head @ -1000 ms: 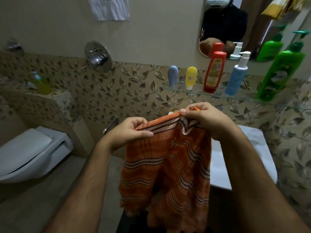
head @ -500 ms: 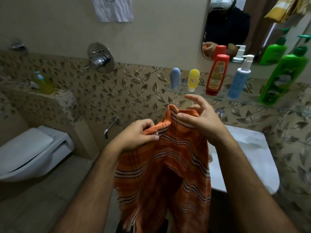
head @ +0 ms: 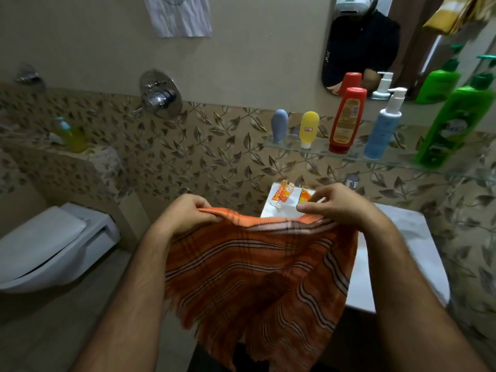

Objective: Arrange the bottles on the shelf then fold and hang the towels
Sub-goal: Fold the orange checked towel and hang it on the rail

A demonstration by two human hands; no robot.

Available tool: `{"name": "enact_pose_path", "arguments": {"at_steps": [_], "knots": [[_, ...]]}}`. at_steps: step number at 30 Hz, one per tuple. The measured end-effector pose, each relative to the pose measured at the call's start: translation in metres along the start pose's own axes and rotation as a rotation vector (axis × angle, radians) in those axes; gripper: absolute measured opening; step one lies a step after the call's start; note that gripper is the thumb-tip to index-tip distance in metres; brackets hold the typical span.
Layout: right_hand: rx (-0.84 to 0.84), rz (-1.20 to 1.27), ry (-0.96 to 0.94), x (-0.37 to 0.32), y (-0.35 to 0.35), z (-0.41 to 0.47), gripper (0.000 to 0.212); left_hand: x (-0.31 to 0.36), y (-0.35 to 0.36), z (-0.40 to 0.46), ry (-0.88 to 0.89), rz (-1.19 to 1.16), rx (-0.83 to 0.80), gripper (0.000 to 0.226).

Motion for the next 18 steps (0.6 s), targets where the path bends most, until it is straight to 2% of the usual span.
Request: {"name": "enact_pose_path", "arguments": {"at_steps": [3, 5, 7, 9, 13, 14, 15, 18], "knots": [[-0.161, -0.121, -0.033, -0.001, -0.001, 0.000, 0.032, 0.007, -0.005, -0.012, 0.082, -0.397, -0.217, 0.019], [-0.185, -0.201, -0.015, 0.002, -0.008, 0.000, 0.027, 0.000, -0.013, -0.018, 0.079, -0.497, -0.226, 0.019], [-0.163, -0.146, 0.018, 0.007, -0.016, 0.001, 0.024, -0.010, -0.017, -0.021, 0.066, -0.562, -0.185, 0.022], [-0.064, 0.010, 0.008, 0.006, -0.017, 0.002, 0.020, -0.016, -0.016, -0.020, 0.072, -0.533, -0.097, 0.023], [0.364, 0.169, -0.019, -0.013, 0.006, 0.005, 0.016, -0.006, 0.005, -0.007, 0.065, -0.240, 0.286, 0.013], [0.369, 0.215, -0.059, -0.021, 0.014, 0.003, 0.022, 0.003, 0.013, -0.004, 0.063, -0.164, 0.343, 0.014], [0.290, 0.256, -0.124, -0.028, 0.023, 0.001, 0.037, 0.014, 0.020, -0.003, 0.070, -0.099, 0.356, 0.015], [-0.091, 0.257, -0.347, -0.045, 0.046, -0.007, 0.084, 0.043, 0.032, 0.000, 0.186, -0.084, 0.250, 0.012]]}}
Point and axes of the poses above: each hand's wrist, its own z-axis towards the middle knuckle, its own y-axis out of the palm, x = y × z, the point moved 1 cm from there along z, towards the middle knuckle, and after that the axes turned 9 degrees about y, right-handed, at the moved point
